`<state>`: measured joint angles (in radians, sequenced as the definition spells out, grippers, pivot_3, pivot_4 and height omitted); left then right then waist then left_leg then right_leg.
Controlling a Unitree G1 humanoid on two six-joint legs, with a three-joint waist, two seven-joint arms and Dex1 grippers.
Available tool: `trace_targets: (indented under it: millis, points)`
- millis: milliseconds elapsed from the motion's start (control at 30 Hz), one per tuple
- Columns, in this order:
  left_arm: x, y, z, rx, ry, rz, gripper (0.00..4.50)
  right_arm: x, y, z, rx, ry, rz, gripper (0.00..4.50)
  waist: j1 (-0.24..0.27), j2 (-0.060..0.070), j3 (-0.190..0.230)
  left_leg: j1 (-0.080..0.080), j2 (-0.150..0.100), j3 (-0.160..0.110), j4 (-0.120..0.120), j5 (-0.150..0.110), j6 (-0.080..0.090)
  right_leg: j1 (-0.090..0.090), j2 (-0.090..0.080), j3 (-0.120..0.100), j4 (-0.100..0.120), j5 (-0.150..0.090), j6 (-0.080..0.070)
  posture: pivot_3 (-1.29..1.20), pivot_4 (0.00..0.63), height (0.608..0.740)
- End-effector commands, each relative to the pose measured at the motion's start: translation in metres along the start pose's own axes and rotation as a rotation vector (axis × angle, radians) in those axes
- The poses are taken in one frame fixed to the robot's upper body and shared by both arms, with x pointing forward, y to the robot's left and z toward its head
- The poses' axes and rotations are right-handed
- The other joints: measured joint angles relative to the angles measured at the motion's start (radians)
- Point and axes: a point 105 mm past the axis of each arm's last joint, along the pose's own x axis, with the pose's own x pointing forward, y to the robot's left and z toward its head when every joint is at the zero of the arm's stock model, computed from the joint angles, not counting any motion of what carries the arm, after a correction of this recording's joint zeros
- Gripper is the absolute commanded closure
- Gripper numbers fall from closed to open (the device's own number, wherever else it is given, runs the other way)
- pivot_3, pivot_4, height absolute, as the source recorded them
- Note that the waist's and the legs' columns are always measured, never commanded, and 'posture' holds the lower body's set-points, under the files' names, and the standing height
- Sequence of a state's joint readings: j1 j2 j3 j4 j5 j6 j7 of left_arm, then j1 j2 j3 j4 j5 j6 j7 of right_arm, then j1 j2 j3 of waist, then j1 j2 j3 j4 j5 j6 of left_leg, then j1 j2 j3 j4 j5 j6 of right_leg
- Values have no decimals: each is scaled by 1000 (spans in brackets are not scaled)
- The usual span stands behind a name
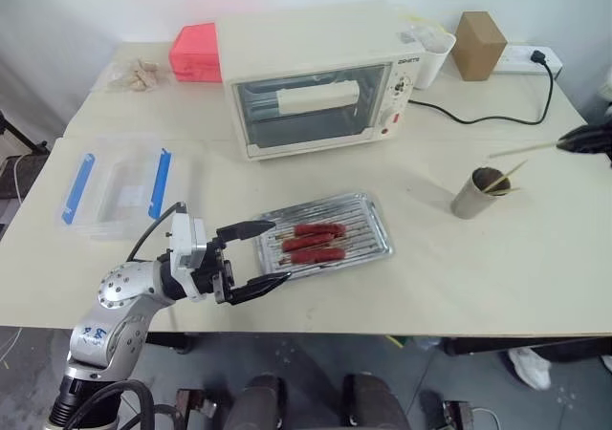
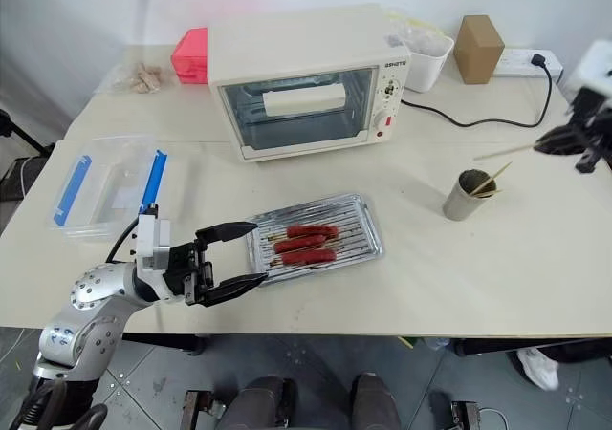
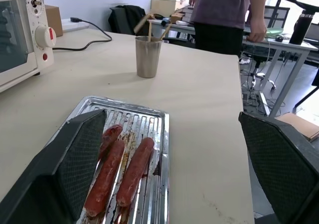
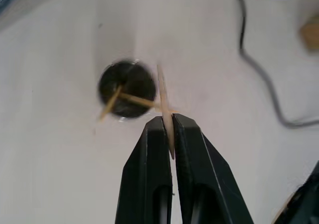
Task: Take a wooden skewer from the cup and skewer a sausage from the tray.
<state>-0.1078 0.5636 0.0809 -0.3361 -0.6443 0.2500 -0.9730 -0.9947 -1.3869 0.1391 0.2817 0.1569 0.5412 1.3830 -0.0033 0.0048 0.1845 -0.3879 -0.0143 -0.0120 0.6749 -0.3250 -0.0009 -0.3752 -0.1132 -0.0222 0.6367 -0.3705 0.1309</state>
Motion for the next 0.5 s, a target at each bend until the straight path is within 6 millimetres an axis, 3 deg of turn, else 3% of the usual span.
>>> trace_targets:
  millis: [33, 133, 267, 400, 500]
  points:
    - [-9, 5, 7, 35, -2, 28, 0, -17, -7, 18, -80, -120, -10, 4460, 0, 0, 0, 0, 0, 0, 0, 0, 0, 0, 0, 0, 0, 0, 0, 0, 150, 740]
    - [-20, 8, 6, 47, 29, 54, 0, -15, 6, 26, -100, -191, 115, 4460, -2, 0, 0, 0, 0, 0, 0, 0, 0, 0, 0, 0, 0, 0, 0, 0, 150, 740]
    - [-41, 10, 6, 61, 78, 92, 0, -3, 40, 41, -107, -348, 326, 4460, -3, 0, 0, 0, 2, 0, -1, 0, 0, 0, -1, 0, 1, 0, 0, 0, 150, 740]
    - [-68, 13, 4, 63, 151, 132, 0, 27, 100, 54, -158, -574, 565, 4460, -1, -1, 0, 0, 3, -2, 2, 0, 0, 2, -1, -1, 4, 0, 0, 0, 150, 740]
    - [-76, 12, 6, 56, 175, 123, 0, 41, 131, 69, -117, -724, 655, 4460, 0, 1, 1, 0, 3, -2, 4, 0, 0, 2, -1, -2, 5, 0, 0, 0, 150, 740]
